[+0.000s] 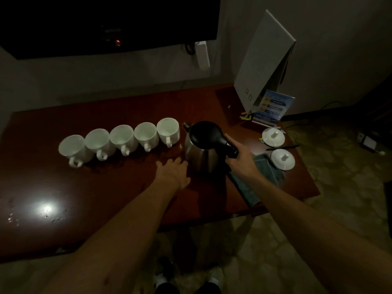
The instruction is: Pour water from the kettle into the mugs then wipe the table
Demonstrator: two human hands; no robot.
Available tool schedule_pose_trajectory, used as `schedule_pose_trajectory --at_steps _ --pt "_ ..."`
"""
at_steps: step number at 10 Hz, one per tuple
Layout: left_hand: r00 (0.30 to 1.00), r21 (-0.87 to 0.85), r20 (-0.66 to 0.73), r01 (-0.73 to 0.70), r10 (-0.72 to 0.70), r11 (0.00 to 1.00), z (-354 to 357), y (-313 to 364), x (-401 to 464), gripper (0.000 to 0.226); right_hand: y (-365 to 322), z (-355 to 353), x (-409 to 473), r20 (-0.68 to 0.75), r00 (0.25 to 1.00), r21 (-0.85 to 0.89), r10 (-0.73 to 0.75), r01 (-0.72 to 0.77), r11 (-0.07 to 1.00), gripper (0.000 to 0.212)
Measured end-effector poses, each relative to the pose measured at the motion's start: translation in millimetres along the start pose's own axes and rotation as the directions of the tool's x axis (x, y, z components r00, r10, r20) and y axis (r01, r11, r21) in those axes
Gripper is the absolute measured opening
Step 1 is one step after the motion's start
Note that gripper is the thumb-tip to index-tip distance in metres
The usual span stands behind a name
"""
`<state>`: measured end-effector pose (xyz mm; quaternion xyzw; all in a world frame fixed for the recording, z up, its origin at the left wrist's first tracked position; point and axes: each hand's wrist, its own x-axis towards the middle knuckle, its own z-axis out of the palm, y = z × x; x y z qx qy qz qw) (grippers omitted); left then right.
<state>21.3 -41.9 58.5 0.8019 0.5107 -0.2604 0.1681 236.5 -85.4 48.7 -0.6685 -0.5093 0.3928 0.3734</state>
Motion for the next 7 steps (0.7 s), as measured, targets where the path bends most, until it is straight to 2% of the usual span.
schedule_pose_trajectory --at_steps 2,3,5,7 --pt "0.998 -0.036 -0.063 0.001 -0.003 0.999 -11 -5 -7 0.066 -7 -9 -2 0.081 0.996 -0.017 0.048 -0.047 0.999 0.075" --pt "0.997 -0.041 -0.075 -0.025 0.022 0.999 -20 4 -10 0.063 -17 -10 -2 0.109 0.991 -0.057 0.08 -0.075 0.996 0.065" --pt "0.996 -0.042 -0.088 -0.037 0.033 0.998 -33 15 -21 0.065 -32 -6 -14 0.083 0.993 -0.131 0.086 -0.075 0.989 0.079" --pt "0.989 -0.049 -0.127 -0.08 0.073 0.996 -48 7 -47 0.062 -65 -5 -27 0.102 0.994 -0.283 0.04 -0.01 0.959 0.057"
